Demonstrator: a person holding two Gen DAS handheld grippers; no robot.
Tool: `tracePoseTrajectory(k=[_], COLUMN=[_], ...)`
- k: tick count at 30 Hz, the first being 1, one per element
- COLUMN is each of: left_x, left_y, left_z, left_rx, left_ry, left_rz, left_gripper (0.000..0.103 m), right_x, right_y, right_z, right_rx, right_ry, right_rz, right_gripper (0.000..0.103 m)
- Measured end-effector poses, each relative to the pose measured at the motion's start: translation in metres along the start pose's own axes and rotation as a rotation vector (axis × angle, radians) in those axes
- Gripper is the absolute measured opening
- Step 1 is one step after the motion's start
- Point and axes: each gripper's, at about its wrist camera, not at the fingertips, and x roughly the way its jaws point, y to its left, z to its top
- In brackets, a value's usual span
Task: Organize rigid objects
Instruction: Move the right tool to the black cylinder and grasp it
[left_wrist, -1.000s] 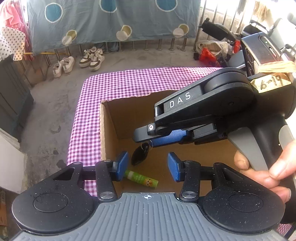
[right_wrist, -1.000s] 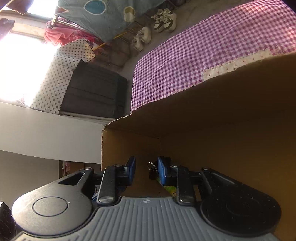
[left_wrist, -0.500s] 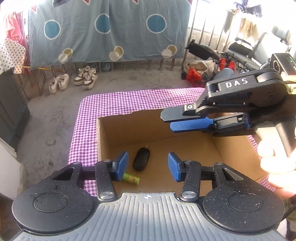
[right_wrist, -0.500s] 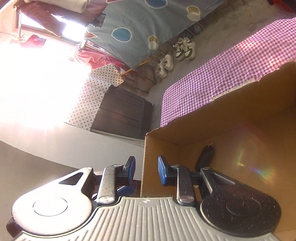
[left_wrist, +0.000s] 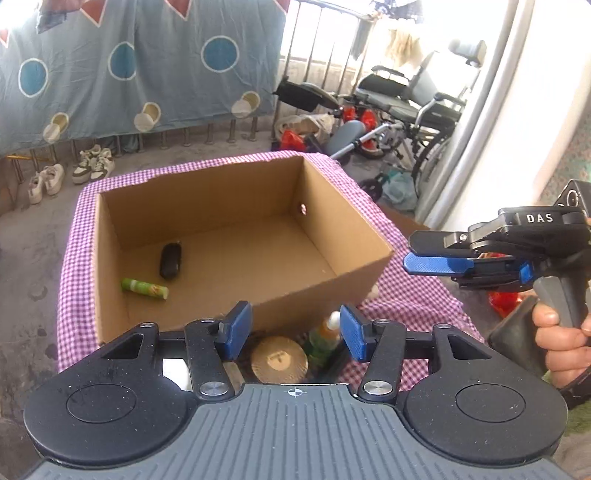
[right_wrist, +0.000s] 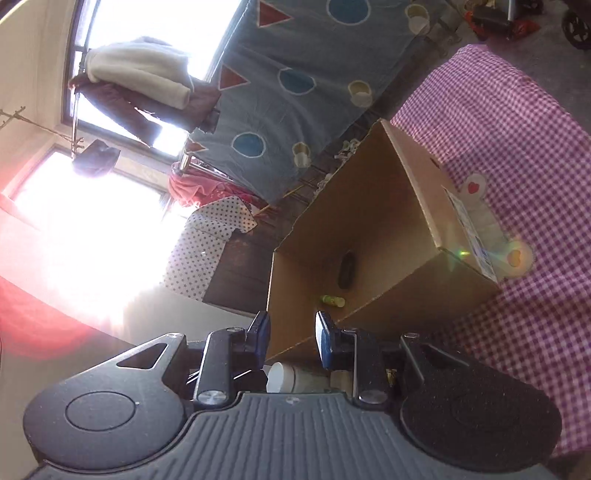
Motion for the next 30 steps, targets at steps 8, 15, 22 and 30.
tracePoseTrajectory(k=[8,15,22,30], left_x=[0.079,0.119,0.135,0.148], left_y=[-0.044,-0.063,-0.071,-0.067], left_z=[-0.05,-0.055,-0.055,-0.053], left_rx=[0.051,0.154,0.216,0.136], left_ry=[0.188,0.196,0.202,0.268], left_rz=[-0.073,0.052,0.118,0.018], left_gripper=[0.051,0.049,0.049,0.046], right_x=[0.014,0.016,0.016,0.011], right_y=[-0.088,-0.116,-0.133,-0.147], right_z=[-0.056,-0.066,-0.055,-0.053], right_rx=[0.214,0.251,0.291,0.303], right_ry=[-0.024,0.002,0.003,-0.006], right_rz=[-0.099,-0.105,-0.091,-0.101], right_gripper=[0.029,0.029,0.029,0.029])
